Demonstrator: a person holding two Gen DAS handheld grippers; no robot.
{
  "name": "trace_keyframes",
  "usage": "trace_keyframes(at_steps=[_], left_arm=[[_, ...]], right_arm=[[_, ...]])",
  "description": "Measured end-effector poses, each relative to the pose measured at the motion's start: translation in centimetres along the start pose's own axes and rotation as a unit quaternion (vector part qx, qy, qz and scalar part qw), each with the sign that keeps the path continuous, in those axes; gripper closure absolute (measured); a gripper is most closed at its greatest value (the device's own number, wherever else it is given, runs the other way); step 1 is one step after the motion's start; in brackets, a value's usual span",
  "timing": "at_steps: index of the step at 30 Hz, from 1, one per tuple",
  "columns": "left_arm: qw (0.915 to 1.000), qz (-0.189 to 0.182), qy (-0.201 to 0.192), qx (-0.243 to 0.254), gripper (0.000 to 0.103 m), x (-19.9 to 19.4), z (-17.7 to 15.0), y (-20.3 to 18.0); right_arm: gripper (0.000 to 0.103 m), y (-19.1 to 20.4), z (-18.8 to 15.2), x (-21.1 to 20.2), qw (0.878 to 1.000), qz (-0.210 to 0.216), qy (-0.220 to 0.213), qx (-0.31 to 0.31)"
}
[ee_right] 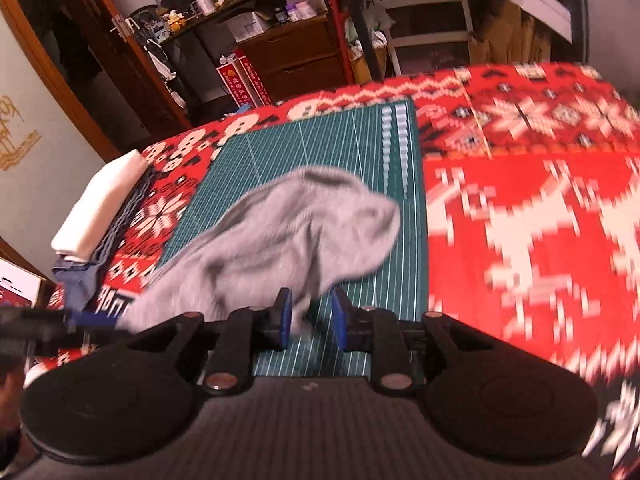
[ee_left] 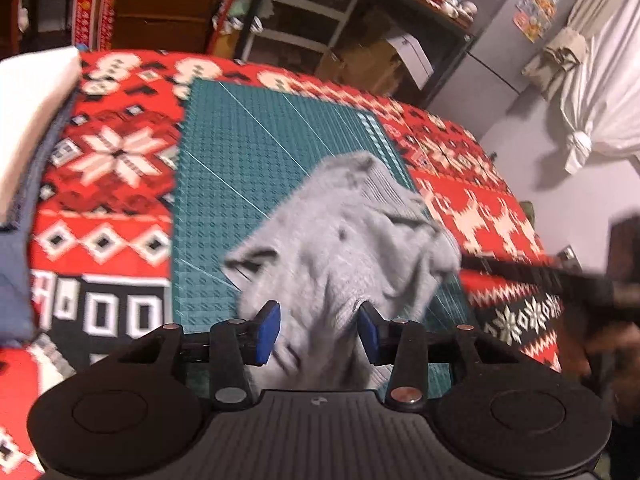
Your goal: Fold clothes
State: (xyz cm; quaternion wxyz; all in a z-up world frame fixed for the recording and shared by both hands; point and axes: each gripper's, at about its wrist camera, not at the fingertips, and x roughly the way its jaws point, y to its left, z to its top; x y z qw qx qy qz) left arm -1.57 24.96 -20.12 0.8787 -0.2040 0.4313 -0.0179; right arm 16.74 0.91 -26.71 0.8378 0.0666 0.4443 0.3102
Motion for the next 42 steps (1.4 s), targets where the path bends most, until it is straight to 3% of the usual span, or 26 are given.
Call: trace_keyframes(at_steps=[4, 8, 12, 20, 23, 24, 25, 30, 34, 42], left_arm=[[0.9997, 0.02, -0.016, 0.004, 0.059, 0.0, 1.3, 1.1], [0.9998, -0.003, -0.009, -0.015, 0.059, 0.4, 2.6, 2.1], [0.9999, -0.009, -0.011, -0.002, 0.059, 0.0, 2.0, 1.4], [0.9995, -0.029, 0.003, -0.01, 0.059, -0.6, -0.7, 1.1], [0.9994, -0.034, 0.008, -0.004, 0.069, -0.7, -1.2, 0.7], [0.9993, -0.035, 0.009, -0.001, 0.071, -0.8, -1.4, 0.5], [0.9993, -0.036, 0.011, 0.001, 0.072, -0.8, -1.6, 0.4], [0.9988, -0.043, 0.018, 0.012, 0.072, -1.0, -2.4, -0.3], [0.9994, -0.032, 0.01, 0.003, 0.063, -1.1, -1.7, 0.1], [1.0, 0.003, -0.004, -0.003, 0.055, -0.5, -0.1, 0.5]], right_arm=[[0.074, 1.7, -2.2, -0.9, 0.999, 0.033, 0.023, -0.007], [0.074, 4.2, -4.0, -0.5, 0.997, 0.052, 0.042, -0.03], [0.063, 6.6, -4.5, -0.2, 0.995, 0.087, 0.038, -0.039], [0.062, 7.8, -3.5, 0.5, 0.993, 0.117, 0.029, -0.016], [0.065, 7.9, -3.5, 1.8, 0.993, 0.11, 0.031, -0.01], [0.086, 7.9, -3.6, 2.2, 0.994, 0.108, 0.03, -0.011], [0.093, 7.8, -3.6, 2.6, 0.994, 0.103, 0.035, -0.01], [0.094, 6.3, -4.3, 1.6, 0.998, 0.058, 0.028, -0.022], [0.095, 3.7, -4.5, -0.1, 0.999, 0.023, 0.017, -0.024], [0.097, -1.2, -5.0, -2.0, 0.999, -0.025, 0.006, 0.029]])
